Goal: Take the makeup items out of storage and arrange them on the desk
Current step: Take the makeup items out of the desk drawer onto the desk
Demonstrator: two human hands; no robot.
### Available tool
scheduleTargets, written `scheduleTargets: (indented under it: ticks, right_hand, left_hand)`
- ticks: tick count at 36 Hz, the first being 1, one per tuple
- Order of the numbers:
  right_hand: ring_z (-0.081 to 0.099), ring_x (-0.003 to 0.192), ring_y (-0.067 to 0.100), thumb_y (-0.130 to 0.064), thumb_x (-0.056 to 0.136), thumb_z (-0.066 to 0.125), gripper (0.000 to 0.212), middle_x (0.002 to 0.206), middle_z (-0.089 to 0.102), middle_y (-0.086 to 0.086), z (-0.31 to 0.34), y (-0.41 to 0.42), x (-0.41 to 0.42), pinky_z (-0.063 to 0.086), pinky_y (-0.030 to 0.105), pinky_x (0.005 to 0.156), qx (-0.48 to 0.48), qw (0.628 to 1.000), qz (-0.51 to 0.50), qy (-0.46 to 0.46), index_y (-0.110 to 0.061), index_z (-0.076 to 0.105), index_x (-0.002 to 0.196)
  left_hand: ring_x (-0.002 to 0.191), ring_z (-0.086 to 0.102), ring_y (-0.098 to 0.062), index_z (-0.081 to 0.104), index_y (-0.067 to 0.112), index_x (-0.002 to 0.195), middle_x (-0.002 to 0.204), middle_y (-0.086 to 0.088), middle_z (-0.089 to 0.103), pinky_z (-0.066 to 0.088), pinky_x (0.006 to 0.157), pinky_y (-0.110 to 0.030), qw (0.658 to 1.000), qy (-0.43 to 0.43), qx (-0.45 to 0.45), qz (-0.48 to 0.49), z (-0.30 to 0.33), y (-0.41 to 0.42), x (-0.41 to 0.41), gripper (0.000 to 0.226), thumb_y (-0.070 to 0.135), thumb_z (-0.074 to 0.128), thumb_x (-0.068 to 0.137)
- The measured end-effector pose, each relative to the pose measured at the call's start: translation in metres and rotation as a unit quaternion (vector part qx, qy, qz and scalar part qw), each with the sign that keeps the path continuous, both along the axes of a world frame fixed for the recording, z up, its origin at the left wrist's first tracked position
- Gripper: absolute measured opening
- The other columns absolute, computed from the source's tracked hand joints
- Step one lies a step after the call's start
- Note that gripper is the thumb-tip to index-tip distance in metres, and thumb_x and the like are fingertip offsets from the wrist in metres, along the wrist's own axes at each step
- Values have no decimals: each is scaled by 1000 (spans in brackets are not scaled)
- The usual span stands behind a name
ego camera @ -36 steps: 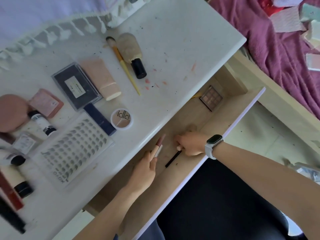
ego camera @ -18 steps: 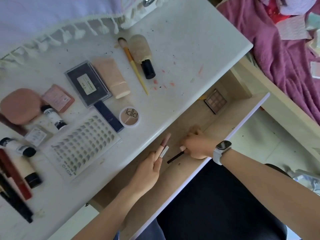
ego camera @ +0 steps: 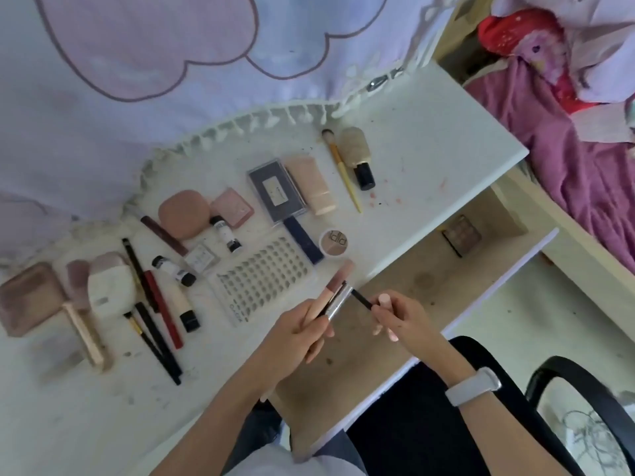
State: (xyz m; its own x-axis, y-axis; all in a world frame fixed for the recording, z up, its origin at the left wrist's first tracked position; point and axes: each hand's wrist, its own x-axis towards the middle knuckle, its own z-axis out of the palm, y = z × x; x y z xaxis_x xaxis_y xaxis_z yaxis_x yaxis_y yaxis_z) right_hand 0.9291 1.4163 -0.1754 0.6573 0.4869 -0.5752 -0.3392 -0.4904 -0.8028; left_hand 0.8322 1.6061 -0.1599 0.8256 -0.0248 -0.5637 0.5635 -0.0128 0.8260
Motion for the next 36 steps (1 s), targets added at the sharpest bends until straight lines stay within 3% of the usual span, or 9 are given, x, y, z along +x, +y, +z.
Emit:
scheduleTargets:
  ticks: [2, 5, 8, 17, 21, 24, 27, 33, 36]
  right_hand:
    - [57, 53, 4, -4, 93, 50, 10, 58, 60, -4, 6, 32, -17, 39, 8, 52, 29, 1000, -4, -5, -9, 59, 93]
    - [60, 57, 5, -4, 94, 48, 18, 63, 60, -4, 18, 85, -41, 45, 11, 55, 65, 998, -11, 16, -18, 59, 96]
    - [58, 58, 5, 2, 93, 46, 18, 69, 57, 3, 25, 135, -65, 49, 15, 60, 85, 995, -4, 51, -10, 56, 103]
    - [46, 59, 18, 4, 90, 43, 16, 72, 48, 8, 26, 255, -143, 41, 17, 48, 23, 990, 126, 62, -11, 45, 83]
    - [49, 67, 22, -3, 90, 44, 5, 76, 48, 8, 17, 290, -182, 50, 32, 62, -29, 981, 184, 52, -2, 48, 92]
    - [54, 67, 23, -8, 90, 46, 12, 78, 53, 10, 12, 309, -206, 54, 39, 66, -70, 974, 213, 14, 2, 50, 97]
    - [55, 67, 26, -10, 89, 48, 10, 80, 56, 15, 10, 324, -224, 54, 42, 64, -97, 964, 244, -29, 0, 49, 89]
    - [52, 64, 24, -12, 87, 47, 22, 70, 48, 7, 9, 347, -243, 51, 39, 63, -135, 947, 275, -96, -14, 35, 69]
    - [50, 64, 22, -13, 87, 48, 27, 65, 44, 1, 7, 357, -245, 47, 36, 63, -145, 941, 279, -124, -16, 32, 65]
  left_hand:
    - [51, 38, -20, 57, -1, 99, 68, -21, 49, 33, 53, -30, 997, 5, 1, 71, 9, 18, -13, 19, 13, 44, 98]
    - [53, 40, -21, 57, -2, 94, 69, -18, 49, 34, 55, -31, 983, 20, 11, 182, 23, 45, -37, 19, 11, 44, 98]
    - [50, 42, -19, 57, 5, 84, 61, -11, 48, 34, 53, -30, 962, 30, 29, 270, 30, 72, -67, 20, 11, 43, 98]
    - [57, 49, -17, 56, 10, 87, 69, -7, 55, 43, 52, -26, 842, 96, 74, 526, 12, 155, -173, 15, 15, 47, 97]
    - [64, 52, -19, 53, 16, 87, 75, -7, 54, 42, 52, -25, 802, 141, 101, 572, -4, 180, -213, 13, 19, 46, 96]
    - [66, 54, -19, 51, 15, 82, 77, -5, 53, 42, 55, -25, 790, 157, 114, 581, -12, 195, -230, 15, 18, 45, 95]
    - [64, 47, -17, 46, 14, 75, 76, -6, 49, 38, 59, -28, 792, 166, 144, 570, -18, 208, -238, 21, 17, 43, 95]
    - [73, 51, -22, 57, 6, 93, 88, -13, 55, 43, 61, -31, 809, 179, 218, 516, -20, 226, -234, 21, 19, 41, 97]
    - [71, 51, -22, 55, 9, 83, 80, -10, 55, 40, 59, -28, 818, 169, 227, 501, -20, 236, -230, 20, 18, 43, 96]
